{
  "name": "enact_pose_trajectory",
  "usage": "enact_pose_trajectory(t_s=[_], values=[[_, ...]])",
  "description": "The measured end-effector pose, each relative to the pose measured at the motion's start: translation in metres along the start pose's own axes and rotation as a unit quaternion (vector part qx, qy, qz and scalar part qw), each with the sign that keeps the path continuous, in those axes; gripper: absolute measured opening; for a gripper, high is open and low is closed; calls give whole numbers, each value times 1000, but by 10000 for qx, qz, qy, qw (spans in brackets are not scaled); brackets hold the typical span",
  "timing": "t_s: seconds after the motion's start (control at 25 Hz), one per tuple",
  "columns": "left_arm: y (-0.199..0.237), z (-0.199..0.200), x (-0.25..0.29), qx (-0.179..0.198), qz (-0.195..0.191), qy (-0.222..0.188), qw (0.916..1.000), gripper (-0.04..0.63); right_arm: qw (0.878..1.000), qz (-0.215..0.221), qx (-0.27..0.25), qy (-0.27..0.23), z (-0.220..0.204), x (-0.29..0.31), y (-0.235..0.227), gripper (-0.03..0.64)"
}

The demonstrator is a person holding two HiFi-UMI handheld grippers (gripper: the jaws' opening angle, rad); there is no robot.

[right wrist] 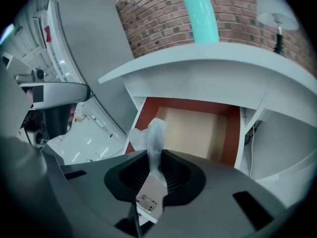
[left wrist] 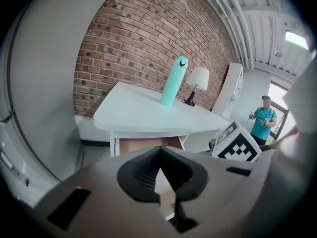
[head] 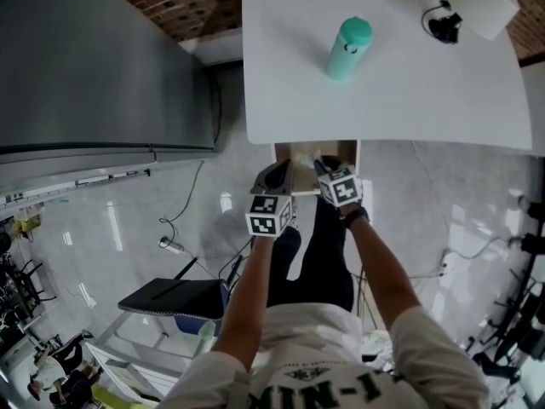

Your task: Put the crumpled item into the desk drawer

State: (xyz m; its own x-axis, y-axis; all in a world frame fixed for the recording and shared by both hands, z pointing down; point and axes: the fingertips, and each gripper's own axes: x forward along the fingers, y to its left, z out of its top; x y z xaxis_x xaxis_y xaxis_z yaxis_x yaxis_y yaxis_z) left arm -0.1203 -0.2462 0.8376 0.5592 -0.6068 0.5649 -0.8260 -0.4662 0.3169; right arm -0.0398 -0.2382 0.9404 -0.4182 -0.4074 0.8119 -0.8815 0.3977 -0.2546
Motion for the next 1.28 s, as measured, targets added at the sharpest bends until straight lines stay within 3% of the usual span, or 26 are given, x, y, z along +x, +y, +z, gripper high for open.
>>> enact_pose_trajectory(t_s=[0.24,0.44,0.72,0.96,1.2,1.28], values=[[16,-16,13,-28,55,25,10000,-5,9997,-56,-57,224,-21,41,-29,57],[26,-34,26,45,43,181,9998,-5,9982,277,-214,495,-25,68,-19,57],[36,-50,41,-91,93,156,9998,-5,9957,352,-322,797,-45,109,-31,57],[43,-50,39,5,98,101,9999,-5,9921,534,-459,1042,-58,133,-27,69],[43,-44,40,-10,63,45,10000,-5,9898,425,-504,1259,-64,146,-32,114],[42,-45,41,29,14,98,9999,-5,9884,403,-531,1363,-68,148,-32,183]])
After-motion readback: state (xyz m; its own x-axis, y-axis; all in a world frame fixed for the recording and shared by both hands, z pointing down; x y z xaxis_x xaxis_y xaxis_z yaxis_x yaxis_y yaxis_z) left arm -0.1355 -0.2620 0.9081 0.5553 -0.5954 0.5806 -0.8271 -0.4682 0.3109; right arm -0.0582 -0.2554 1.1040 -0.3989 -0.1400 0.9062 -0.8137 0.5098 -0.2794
